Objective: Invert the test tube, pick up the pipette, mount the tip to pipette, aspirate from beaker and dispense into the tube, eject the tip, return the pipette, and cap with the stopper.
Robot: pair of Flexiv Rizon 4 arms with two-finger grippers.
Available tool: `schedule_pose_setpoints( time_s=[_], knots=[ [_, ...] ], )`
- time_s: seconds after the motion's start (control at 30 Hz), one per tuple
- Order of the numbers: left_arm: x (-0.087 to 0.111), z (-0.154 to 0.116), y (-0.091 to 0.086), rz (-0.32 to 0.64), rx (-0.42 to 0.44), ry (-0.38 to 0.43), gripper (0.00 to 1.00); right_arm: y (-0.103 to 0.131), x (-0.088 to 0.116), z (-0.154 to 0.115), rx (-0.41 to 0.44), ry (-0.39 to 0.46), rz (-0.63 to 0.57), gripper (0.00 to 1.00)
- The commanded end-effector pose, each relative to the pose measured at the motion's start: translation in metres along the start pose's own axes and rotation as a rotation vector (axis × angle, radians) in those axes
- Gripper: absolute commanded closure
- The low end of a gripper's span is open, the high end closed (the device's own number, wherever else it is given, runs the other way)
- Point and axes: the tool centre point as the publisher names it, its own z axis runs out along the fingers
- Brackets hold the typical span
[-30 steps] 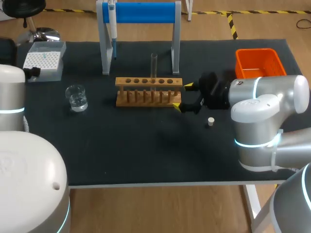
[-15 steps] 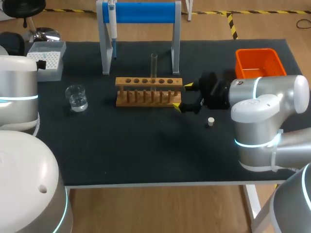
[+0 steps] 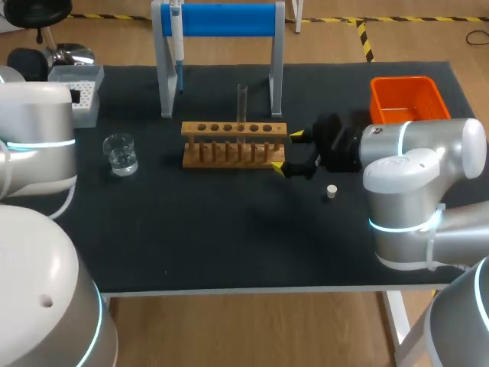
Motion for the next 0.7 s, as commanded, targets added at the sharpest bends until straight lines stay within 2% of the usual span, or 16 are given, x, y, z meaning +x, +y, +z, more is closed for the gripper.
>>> schedule_pose_setpoints(
  time_s=[0.03,0.4,0.7],
  knots=[
    [0.001,0.028,0.001,0.008,0.005,-0.012,0.0,0.0,0.0,-0.001,0.002,0.002,0.0,0.0],
    [-0.013,0.062,-0.002,-0.002,0.007,-0.003,0.0,0.0,0.0,-0.001,0.002,0.002,0.0,0.0],
    [-0.02,0.073,-0.004,0.002,-0.001,-0.012,0.0,0.0,0.0,-0.001,0.002,0.002,0.0,0.0]
  ],
)
